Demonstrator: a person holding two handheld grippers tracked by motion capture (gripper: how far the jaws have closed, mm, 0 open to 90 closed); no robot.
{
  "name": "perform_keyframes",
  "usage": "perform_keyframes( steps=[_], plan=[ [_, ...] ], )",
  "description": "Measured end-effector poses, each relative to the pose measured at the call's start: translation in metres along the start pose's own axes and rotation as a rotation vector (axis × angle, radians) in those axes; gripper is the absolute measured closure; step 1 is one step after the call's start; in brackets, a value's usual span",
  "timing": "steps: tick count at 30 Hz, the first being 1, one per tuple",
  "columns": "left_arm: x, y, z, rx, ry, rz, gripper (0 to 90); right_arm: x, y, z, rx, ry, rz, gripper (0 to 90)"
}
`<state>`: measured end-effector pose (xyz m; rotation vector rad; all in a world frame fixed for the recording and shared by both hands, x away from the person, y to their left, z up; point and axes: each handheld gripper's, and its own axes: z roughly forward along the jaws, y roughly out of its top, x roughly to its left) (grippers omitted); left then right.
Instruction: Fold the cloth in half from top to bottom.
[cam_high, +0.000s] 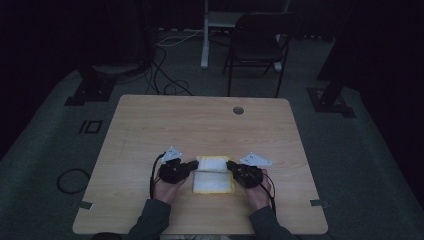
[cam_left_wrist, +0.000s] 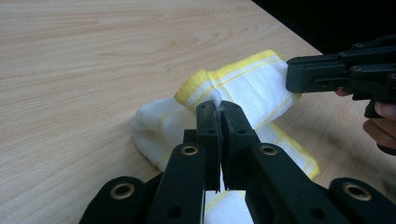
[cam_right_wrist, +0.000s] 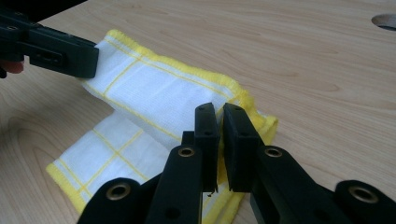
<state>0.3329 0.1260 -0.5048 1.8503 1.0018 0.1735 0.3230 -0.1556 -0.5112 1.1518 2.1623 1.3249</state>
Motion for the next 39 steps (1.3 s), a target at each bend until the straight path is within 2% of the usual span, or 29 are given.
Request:
perform_keyframes(
  steps=[28, 39],
  plan=[
    [0.001, -0.015, 0.006, 0.036, 0.005, -0.013, 87.7, 0.002, -0.011, 0.004, 0.038, 0.003, 0.007, 85.4],
    [0.000, -0.023, 0.009, 0.066, 0.005, -0.021, 87.2, 0.002, -0.017, 0.007, 0.065, 0.008, 0.009, 85.3]
  ],
)
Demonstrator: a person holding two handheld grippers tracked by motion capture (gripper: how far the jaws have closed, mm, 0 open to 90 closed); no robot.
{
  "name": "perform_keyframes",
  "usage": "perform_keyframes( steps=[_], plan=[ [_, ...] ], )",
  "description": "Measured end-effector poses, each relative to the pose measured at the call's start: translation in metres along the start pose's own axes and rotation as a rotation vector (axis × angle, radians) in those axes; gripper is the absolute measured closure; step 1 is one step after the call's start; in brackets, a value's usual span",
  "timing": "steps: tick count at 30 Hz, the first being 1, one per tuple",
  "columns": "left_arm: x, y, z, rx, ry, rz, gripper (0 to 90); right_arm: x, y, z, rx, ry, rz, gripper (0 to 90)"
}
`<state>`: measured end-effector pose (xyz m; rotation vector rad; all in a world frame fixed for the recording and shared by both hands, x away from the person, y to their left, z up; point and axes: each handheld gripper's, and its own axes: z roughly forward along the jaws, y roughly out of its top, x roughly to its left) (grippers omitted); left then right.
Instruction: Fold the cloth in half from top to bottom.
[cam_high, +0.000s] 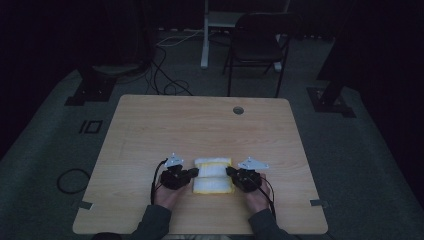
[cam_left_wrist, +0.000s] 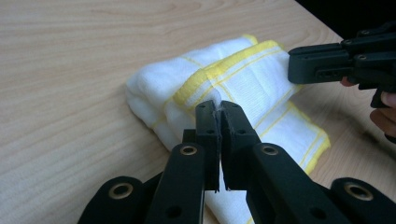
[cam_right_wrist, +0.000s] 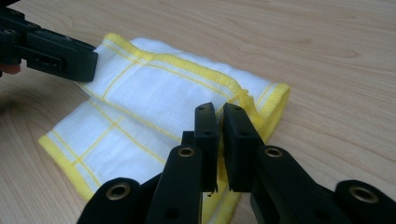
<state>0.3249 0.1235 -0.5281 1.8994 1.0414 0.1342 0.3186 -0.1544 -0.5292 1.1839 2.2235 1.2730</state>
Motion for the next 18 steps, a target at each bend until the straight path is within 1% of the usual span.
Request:
perform_keyframes(
  steps=[7, 9, 10, 11, 12, 13, 15, 17, 18],
  plan=[
    [-0.002, -0.004, 0.000, 0.017, 0.008, -0.003, 86.0, 0.000, -0.002, 0.001, 0.008, 0.001, 0.002, 85.2],
    [-0.001, -0.004, -0.001, 0.014, 0.008, -0.011, 84.3, 0.001, -0.002, 0.001, 0.008, 0.001, 0.002, 85.2],
    [0.001, -0.003, -0.004, 0.008, 0.004, -0.024, 82.7, 0.001, -0.003, 0.001, 0.007, 0.000, 0.001, 85.1],
    [0.001, -0.003, -0.004, 0.008, 0.004, -0.024, 81.4, 0.001, -0.003, 0.001, 0.007, 0.000, 0.001, 85.1],
    [0.004, 0.002, -0.008, -0.007, 0.002, -0.034, 79.9, 0.001, -0.003, 0.001, 0.007, -0.001, 0.002, 85.1],
    [0.004, 0.002, -0.008, -0.007, 0.002, -0.034, 79.1, 0.001, -0.003, 0.001, 0.007, -0.001, 0.003, 85.1],
    [0.008, 0.011, -0.012, -0.034, 0.011, -0.037, 78.2, 0.001, -0.003, 0.001, 0.007, -0.003, 0.002, 85.1],
    [0.010, 0.020, -0.012, -0.046, 0.019, -0.039, 77.5, 0.001, -0.003, 0.001, 0.006, -0.004, 0.000, 85.1],
    [0.010, 0.020, -0.012, -0.046, 0.019, -0.039, 77.1, 0.001, -0.003, 0.001, 0.006, -0.005, -0.001, 85.1]
  ],
)
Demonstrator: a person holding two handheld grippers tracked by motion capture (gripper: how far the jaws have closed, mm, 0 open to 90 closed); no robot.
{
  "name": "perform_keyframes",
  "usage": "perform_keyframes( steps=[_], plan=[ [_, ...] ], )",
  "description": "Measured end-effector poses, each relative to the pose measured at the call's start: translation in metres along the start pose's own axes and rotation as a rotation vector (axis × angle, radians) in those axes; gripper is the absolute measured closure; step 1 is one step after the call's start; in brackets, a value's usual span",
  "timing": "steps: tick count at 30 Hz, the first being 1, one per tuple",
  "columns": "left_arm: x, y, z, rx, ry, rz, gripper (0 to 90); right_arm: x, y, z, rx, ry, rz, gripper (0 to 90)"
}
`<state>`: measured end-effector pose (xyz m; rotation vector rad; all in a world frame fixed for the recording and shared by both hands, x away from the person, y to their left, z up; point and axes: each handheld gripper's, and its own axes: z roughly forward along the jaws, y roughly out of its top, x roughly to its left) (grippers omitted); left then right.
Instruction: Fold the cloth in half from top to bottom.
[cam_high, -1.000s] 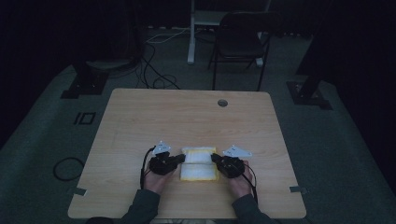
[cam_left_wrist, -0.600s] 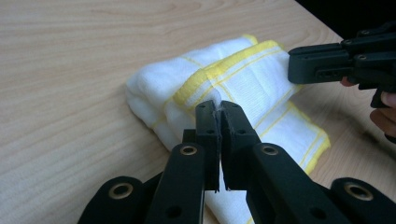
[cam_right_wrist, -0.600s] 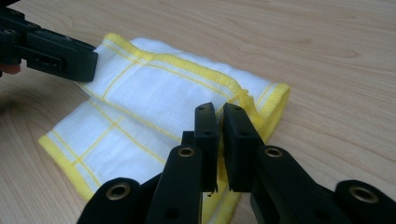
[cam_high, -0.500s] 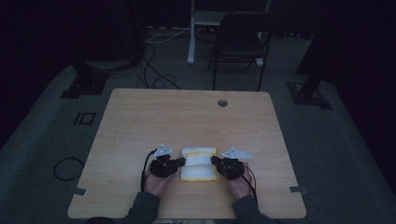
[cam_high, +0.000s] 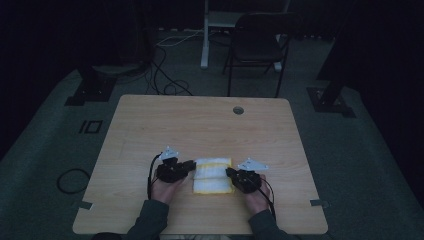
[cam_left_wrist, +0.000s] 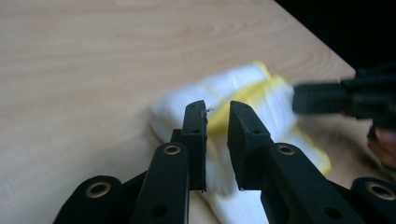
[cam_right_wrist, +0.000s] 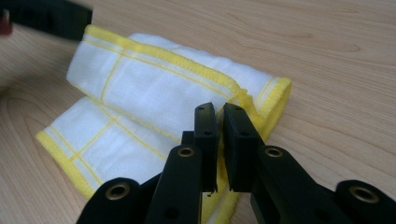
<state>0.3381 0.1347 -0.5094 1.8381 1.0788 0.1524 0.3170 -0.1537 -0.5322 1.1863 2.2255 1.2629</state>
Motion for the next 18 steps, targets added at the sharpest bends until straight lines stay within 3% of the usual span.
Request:
perform_keyframes(
  steps=[1, 3, 7, 12, 18],
  plan=[
    [0.003, 0.010, 0.003, -0.006, 0.006, -0.001, 76.8, 0.000, 0.000, 0.000, 0.000, 0.000, 0.000, 85.1],
    [0.004, 0.014, 0.005, -0.001, 0.007, 0.001, 76.3, 0.000, 0.000, 0.000, 0.000, 0.000, 0.001, 85.1],
    [0.005, 0.033, 0.025, 0.043, 0.010, 0.042, 75.9, 0.000, 0.000, 0.000, -0.001, -0.001, 0.001, 85.0],
    [0.007, 0.032, 0.040, 0.093, 0.019, 0.052, 77.4, 0.001, 0.000, -0.002, -0.006, 0.000, 0.001, 84.7],
    [0.005, 0.023, 0.041, 0.127, -0.002, 0.061, 78.9, -0.001, 0.000, -0.004, -0.012, -0.003, 0.006, 82.6]
  ],
)
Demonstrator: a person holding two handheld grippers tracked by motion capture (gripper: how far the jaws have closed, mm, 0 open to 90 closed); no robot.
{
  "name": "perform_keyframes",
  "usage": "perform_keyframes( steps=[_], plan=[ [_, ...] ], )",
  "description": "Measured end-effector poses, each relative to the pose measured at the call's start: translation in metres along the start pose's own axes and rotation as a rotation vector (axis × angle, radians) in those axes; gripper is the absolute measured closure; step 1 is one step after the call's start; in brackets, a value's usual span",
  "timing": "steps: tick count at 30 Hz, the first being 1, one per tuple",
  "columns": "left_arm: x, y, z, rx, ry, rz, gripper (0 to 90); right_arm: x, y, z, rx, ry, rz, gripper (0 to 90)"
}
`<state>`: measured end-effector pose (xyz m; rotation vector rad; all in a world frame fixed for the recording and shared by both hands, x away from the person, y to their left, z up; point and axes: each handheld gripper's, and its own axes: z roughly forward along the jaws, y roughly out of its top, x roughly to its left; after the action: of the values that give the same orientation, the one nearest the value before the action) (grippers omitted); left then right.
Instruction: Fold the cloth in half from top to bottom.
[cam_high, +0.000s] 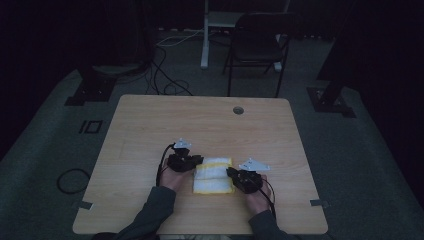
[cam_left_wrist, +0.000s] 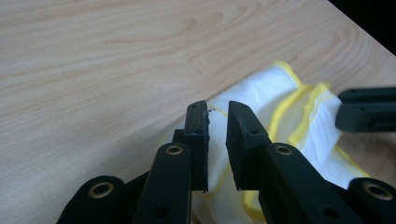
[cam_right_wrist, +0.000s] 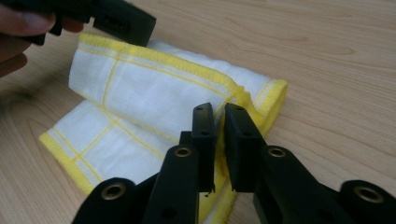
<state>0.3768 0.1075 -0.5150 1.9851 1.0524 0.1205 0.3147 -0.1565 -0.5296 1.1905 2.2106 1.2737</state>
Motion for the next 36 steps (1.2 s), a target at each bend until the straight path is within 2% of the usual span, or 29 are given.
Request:
perform_keyframes(
  steps=[4, 12, 21, 31, 36],
  plan=[
    [-0.002, -0.003, -0.002, -0.001, -0.014, 0.000, 78.9, -0.001, 0.000, -0.001, -0.001, -0.001, 0.003, 80.3],
    [-0.009, -0.012, -0.008, -0.002, -0.034, 0.007, 78.9, -0.005, -0.001, -0.006, -0.005, -0.006, 0.017, 68.3],
    [-0.018, -0.025, -0.012, -0.004, -0.059, 0.025, 78.5, -0.009, -0.002, -0.011, -0.007, -0.012, 0.028, 66.5],
    [-0.021, -0.038, -0.015, 0.010, -0.062, 0.044, 77.8, -0.015, -0.001, -0.018, -0.031, -0.019, 0.038, 65.8],
    [-0.024, -0.046, -0.017, 0.021, -0.057, 0.067, 77.6, -0.019, 0.000, -0.022, -0.050, -0.031, 0.047, 65.7]
  ],
)
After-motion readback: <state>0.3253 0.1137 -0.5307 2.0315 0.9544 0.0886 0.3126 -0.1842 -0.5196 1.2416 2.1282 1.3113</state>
